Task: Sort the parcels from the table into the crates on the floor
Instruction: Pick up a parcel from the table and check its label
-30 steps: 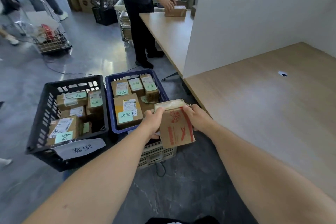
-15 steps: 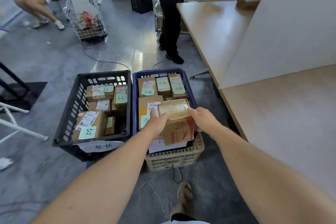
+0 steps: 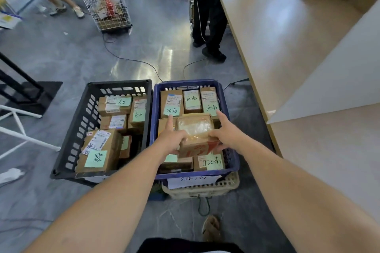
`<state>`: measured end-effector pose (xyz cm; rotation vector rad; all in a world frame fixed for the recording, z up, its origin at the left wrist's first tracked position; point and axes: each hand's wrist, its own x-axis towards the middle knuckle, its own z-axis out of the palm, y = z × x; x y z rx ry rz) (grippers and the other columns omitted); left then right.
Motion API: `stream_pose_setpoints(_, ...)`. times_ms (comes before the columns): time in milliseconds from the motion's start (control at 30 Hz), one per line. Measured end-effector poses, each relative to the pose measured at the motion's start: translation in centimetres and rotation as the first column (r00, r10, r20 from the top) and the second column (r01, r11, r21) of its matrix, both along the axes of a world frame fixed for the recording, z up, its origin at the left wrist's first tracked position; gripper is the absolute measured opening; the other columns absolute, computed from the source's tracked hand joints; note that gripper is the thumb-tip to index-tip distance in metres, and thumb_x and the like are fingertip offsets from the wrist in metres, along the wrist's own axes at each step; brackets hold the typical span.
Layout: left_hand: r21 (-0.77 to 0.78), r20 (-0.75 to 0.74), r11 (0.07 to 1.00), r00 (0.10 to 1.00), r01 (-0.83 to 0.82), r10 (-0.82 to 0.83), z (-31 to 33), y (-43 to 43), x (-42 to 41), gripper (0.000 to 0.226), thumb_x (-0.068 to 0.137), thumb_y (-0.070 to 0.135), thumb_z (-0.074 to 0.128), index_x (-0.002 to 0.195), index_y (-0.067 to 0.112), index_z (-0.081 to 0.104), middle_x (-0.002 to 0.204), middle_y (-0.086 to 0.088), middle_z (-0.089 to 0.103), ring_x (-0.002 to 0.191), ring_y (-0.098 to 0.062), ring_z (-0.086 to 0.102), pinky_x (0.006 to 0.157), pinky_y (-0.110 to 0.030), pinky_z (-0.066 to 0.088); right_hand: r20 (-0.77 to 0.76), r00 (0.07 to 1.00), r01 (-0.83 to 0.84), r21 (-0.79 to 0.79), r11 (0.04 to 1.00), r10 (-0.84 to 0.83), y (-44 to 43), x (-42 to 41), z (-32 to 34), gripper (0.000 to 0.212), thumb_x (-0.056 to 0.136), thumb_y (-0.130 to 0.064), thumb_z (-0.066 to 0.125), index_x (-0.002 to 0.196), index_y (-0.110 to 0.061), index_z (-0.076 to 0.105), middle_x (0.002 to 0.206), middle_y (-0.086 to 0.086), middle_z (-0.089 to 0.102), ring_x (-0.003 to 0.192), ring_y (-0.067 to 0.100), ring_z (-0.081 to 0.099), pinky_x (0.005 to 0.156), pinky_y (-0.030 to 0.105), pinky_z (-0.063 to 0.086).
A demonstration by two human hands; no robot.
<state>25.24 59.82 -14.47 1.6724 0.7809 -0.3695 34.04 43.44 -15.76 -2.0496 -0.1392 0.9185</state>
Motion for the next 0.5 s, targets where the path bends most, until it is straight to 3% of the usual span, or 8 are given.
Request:
stream_pose_setpoints(67, -0.008, -0.007, 1.0, 1.0, 0.016, -0.016, -0.5, 0.6, 0.4, 0.097, 0.082, 0.0, 0.054, 0.151, 0.045, 0.003, 0.148, -0.001, 0.033, 0.083, -0.015, 0.058, 0.071, -0.035, 0.057, 0.029, 0.997, -0.067, -0.043, 0.997, 0.069, 0.7, 0.7, -0.4, 0.088, 0.092, -0.01, 0.058, 0.148, -0.048, 0.0, 0.119, -0.001, 0.049, 0.086, 0.02, 0.067, 0.069, 0.039, 0.061)
stream_pose_setpoints(167, 0.005, 0.012, 1.0, 1.0, 0.001, -0.001, -1.3, 1.8, 0.7, 0.087, 0.079, -0.005, 0.056, 0.146, 0.04, 0.023, 0.12, 0.001, 0.049, 0.086, -0.021, 0.058, 0.078, -0.044, 0.057, 0.048, 0.99, -0.127, -0.083, 0.988, 0.131, 2.0, 1.1, -1.2, 0.085, 0.09, -0.004, 0.058, 0.143, -0.053, 0.013, 0.109, 0.003, 0.058, 0.089, 0.027, 0.067, 0.07, 0.043, 0.06)
stream_pose_setpoints(233, 0.009, 0.013, 1.0, 1.0, -0.013, 0.013, -1.8, 3.0, 1.0, 0.074, 0.078, -0.006, 0.056, 0.136, 0.035, 0.034, 0.107, -0.002, 0.05, 0.091, -0.025, 0.058, 0.083, -0.049, 0.056, 0.072, 0.99, -0.116, -0.079, 0.99, 0.122, 2.8, 1.4, -1.6, 0.074, 0.088, -0.001, 0.057, 0.136, -0.048, 0.025, 0.101, 0.006, 0.061, 0.084, 0.027, 0.068, 0.066, 0.041, 0.061)
stream_pose_setpoints(333, -0.016, -0.013, 1.0, 1.0, -0.015, 0.015, -2.4, 4.7, 1.2, 0.05, 0.08, 0.0, 0.053, 0.119, 0.028, 0.04, 0.11, -0.006, 0.051, 0.101, -0.029, 0.057, 0.089, -0.05, 0.052, 0.043, 0.997, -0.065, -0.032, 0.997, 0.066, 4.3, 1.5, -1.7, 0.049, 0.086, -0.007, 0.06, 0.118, -0.038, 0.04, 0.094, 0.001, 0.061, 0.07, 0.012, 0.065, 0.053, 0.024, 0.054)
stream_pose_setpoints(400, -0.037, -0.005, 0.999, 1.0, -0.021, 0.021, -2.9, 5.9, 1.4, 0.033, 0.082, 0.006, 0.053, 0.108, 0.025, 0.043, 0.114, -0.006, 0.053, 0.1, -0.026, 0.056, 0.091, -0.05, 0.051, 0.003, 0.999, -0.049, -0.028, 0.998, 0.05, 5.3, 1.4, -2.0, 0.031, 0.086, -0.015, 0.061, 0.101, -0.037, 0.045, 0.098, -0.002, 0.059, 0.081, 0.012, 0.064, 0.064, 0.027, 0.056)
stream_pose_setpoints(500, -0.021, 0.016, 0.999, 0.999, -0.027, 0.028, -3.5, 7.7, 2.0, 0.019, 0.087, 0.02, 0.055, 0.103, 0.021, 0.045, 0.109, -0.003, 0.057, 0.096, -0.02, 0.055, 0.091, -0.047, 0.051, 0.02, 1.0, -0.01, -0.015, 1.0, 0.01, 7.1, 1.5, -2.3, 0.01, 0.089, -0.029, 0.059, 0.095, -0.032, 0.05, 0.101, -0.004, 0.06, 0.092, 0.016, 0.062, 0.077, 0.035, 0.056)
